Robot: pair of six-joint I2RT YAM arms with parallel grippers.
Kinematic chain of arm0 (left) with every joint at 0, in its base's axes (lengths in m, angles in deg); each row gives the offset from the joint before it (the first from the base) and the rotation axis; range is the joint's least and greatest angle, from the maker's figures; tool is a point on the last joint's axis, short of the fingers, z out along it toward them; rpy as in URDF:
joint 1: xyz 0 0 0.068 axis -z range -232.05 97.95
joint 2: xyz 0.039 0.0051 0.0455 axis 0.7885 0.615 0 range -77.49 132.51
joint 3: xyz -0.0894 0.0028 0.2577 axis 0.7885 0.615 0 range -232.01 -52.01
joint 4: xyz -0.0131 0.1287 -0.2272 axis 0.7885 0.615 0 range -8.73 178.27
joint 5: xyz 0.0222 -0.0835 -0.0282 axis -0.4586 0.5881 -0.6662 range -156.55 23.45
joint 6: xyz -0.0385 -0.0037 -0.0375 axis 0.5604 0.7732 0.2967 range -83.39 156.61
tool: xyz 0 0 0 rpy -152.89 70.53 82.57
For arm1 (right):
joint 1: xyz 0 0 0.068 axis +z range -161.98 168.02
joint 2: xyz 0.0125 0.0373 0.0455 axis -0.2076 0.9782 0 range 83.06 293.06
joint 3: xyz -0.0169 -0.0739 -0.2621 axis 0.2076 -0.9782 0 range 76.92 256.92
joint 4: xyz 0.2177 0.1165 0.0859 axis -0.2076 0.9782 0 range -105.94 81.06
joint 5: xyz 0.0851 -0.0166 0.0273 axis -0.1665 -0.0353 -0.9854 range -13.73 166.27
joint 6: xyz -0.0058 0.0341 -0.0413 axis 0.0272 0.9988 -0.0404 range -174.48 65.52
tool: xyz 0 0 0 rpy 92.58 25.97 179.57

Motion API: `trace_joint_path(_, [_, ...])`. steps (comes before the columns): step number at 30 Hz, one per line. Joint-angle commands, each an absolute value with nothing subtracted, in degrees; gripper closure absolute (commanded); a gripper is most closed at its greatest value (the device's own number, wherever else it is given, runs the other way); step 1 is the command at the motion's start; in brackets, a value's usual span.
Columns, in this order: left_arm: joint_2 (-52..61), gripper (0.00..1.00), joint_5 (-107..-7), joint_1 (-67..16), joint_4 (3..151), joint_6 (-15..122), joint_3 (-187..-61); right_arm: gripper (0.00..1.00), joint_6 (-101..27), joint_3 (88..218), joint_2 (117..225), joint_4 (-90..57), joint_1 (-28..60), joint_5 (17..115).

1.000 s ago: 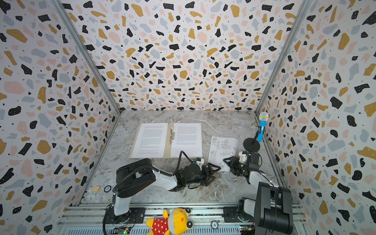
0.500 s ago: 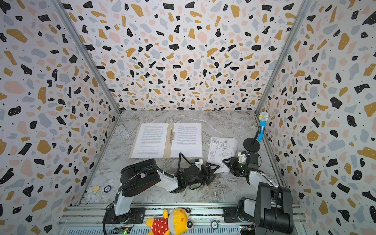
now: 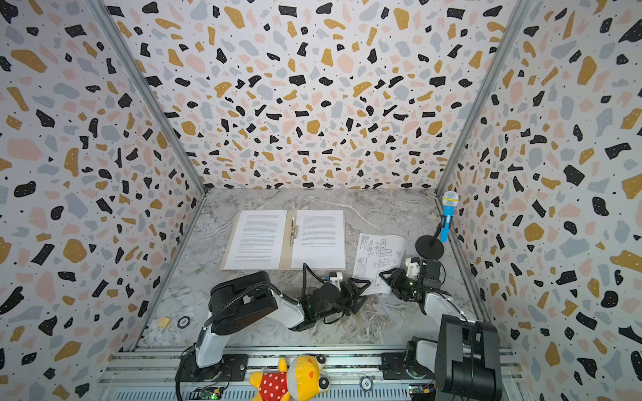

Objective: Put the files into the folder

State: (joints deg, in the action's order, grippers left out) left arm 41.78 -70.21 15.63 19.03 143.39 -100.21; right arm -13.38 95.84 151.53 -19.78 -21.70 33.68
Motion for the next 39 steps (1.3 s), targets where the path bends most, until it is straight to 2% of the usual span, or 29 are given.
trace_joint_path(1, [40.8,0.35,-72.5,15.9,16.2,143.6,-99.0,0.47,-13.9,95.8,150.1,-18.1,-21.4,34.6])
trace_joint_path(20, [40.0,0.50,-75.1,15.9,17.4,143.2,-99.8,0.47,-14.4,94.1,148.5,-17.3,-21.3,35.1])
trace_joint_path(29, [39.9,0.61,-76.0,16.0,16.2,143.7,-98.9,0.47,-14.6,94.1,148.7,-17.1,-21.3,35.1])
trace_joint_path(39, [40.1,0.78,-76.1,16.0,16.0,143.9,-99.4,0.46,-14.5,94.3,148.5,-16.8,-21.3,35.3])
